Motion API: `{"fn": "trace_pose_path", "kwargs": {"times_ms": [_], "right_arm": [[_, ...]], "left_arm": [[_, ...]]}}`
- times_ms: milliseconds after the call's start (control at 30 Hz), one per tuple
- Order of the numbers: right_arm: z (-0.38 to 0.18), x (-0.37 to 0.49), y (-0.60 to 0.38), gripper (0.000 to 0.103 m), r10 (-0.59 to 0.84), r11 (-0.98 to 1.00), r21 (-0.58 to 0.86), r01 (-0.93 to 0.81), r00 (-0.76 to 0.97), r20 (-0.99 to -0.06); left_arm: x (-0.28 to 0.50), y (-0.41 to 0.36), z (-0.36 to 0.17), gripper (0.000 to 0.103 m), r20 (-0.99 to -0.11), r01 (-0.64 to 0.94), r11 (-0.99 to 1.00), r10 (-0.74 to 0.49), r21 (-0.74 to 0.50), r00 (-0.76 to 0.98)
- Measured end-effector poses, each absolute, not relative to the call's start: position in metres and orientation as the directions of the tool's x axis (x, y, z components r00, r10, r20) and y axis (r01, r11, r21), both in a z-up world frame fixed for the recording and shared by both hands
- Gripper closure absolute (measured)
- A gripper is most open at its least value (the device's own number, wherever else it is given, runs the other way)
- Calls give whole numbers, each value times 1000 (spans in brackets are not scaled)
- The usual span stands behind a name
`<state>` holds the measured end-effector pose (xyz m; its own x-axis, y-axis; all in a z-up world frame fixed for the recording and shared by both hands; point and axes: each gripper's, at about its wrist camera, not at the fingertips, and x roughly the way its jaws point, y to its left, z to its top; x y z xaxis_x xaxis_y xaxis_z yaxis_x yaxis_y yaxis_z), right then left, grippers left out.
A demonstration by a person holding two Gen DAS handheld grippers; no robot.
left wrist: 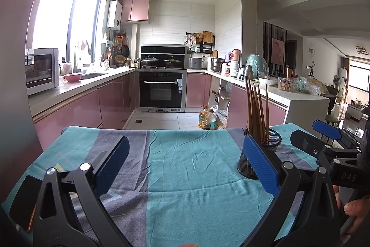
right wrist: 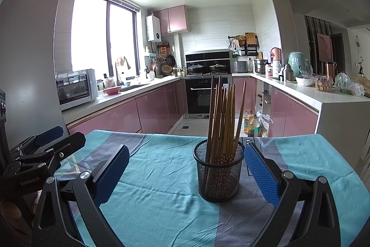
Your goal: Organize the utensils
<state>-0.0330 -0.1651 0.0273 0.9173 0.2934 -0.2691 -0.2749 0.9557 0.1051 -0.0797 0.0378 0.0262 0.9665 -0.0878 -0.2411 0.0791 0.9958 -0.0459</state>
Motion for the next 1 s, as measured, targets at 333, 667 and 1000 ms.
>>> {"fn": "trace_pose_path", "kwargs": {"times_ms": [333,667,1000], "right_arm": [[26,-33,-165,7,294,956,107,-274,917,-270],[25,-33,-164,7,293,956,110,-273,917,-270],[25,-33,-164,7,293,956,111,-273,917,-271]], "left_arm": [[-80,37,26,6,-241,79,996,-87,-46,967],[-80,37,26,6,-241,79,996,-87,-45,967],[-80,37,26,6,-241,78,996,-86,-43,967]]}}
